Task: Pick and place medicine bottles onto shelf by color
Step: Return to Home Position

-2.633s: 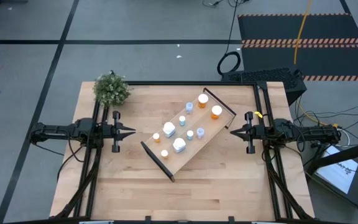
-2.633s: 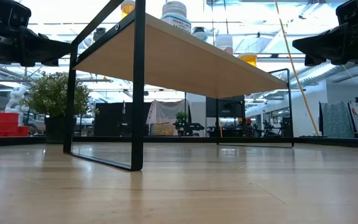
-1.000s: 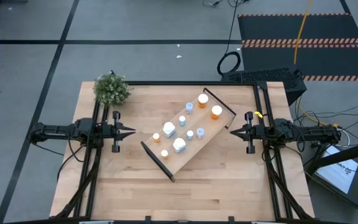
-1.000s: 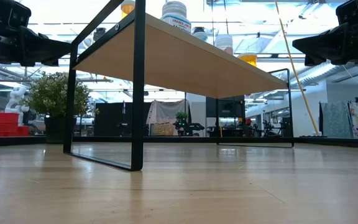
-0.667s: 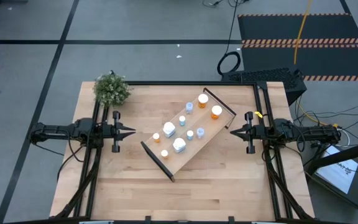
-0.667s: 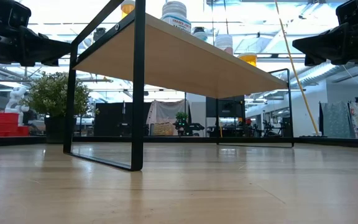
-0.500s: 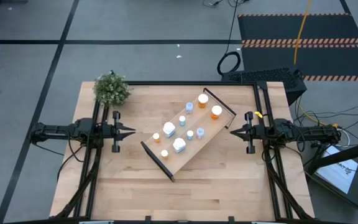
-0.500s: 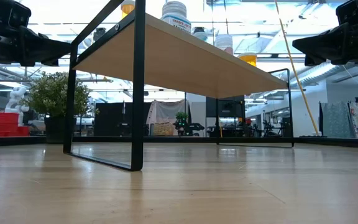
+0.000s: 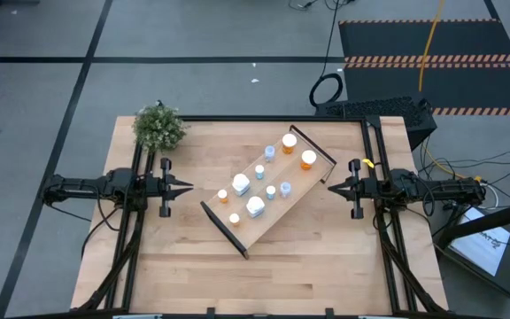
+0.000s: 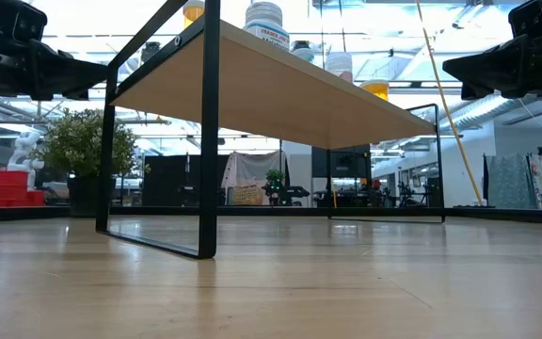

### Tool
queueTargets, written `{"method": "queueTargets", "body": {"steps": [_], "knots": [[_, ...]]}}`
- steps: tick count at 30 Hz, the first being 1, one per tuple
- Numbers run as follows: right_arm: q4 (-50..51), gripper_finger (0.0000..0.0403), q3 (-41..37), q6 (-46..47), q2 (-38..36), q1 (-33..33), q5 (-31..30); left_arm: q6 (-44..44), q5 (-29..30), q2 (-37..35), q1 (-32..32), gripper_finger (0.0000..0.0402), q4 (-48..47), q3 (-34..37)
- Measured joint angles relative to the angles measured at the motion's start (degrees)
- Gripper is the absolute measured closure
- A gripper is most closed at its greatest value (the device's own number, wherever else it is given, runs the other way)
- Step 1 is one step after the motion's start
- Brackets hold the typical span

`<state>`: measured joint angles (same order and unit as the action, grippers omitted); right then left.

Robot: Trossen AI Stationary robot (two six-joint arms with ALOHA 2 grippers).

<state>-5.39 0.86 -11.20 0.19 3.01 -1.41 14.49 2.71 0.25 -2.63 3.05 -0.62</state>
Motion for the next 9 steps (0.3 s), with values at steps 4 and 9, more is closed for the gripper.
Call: {"method": "queueTargets", "body": {"steps": [4,9], "knots": [[0.0,0.0403,0.0,0.0,0.0,0.0,0.0,-0.1,0.0,0.0,0.0,0.0355,0.0,0.0],[0.0,0.0403,0.0,0.0,0.0,0.0,0.0,-0.1,0.0,0.0,0.0,0.0355,0.0,0.0]]}}
